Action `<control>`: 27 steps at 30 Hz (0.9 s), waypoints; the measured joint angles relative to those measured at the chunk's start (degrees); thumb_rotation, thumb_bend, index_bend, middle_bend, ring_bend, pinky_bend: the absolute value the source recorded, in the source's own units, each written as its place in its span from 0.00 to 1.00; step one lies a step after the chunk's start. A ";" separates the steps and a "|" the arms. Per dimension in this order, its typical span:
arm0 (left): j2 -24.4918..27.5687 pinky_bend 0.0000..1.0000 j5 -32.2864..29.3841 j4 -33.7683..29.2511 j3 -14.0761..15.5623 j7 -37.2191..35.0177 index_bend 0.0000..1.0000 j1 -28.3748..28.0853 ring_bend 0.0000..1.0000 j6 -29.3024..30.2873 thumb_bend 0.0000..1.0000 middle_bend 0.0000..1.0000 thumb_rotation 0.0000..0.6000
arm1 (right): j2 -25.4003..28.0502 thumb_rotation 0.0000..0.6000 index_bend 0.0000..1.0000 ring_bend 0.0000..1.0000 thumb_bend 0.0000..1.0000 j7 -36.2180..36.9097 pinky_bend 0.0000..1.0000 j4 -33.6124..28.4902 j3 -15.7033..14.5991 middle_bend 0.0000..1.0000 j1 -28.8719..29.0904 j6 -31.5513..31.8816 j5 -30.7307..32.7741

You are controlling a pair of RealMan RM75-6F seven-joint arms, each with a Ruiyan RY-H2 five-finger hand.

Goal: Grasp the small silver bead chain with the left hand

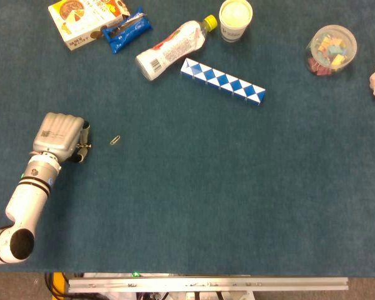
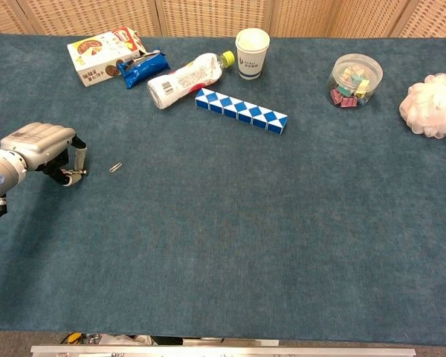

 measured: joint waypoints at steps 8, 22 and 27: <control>2.92 1.00 1.93 -2.85 -0.58 -3.61 0.59 0.25 1.00 0.07 0.37 1.00 1.00 | -0.10 1.00 0.52 0.45 0.33 0.07 0.49 0.04 -0.02 0.55 -0.01 -0.01 -0.17; 11.49 1.00 6.79 -12.91 -3.36 -17.58 0.61 1.03 1.00 -2.43 0.38 1.00 1.00 | -0.30 1.00 0.52 0.45 0.33 -0.14 0.49 -0.12 -0.09 0.55 0.07 -0.08 -0.50; 12.57 1.00 9.12 -15.37 -4.16 -22.08 0.61 0.77 1.00 -4.36 0.38 1.00 1.00 | -0.46 1.00 0.52 0.45 0.33 0.12 0.49 0.12 -0.09 0.55 0.23 -0.45 -0.42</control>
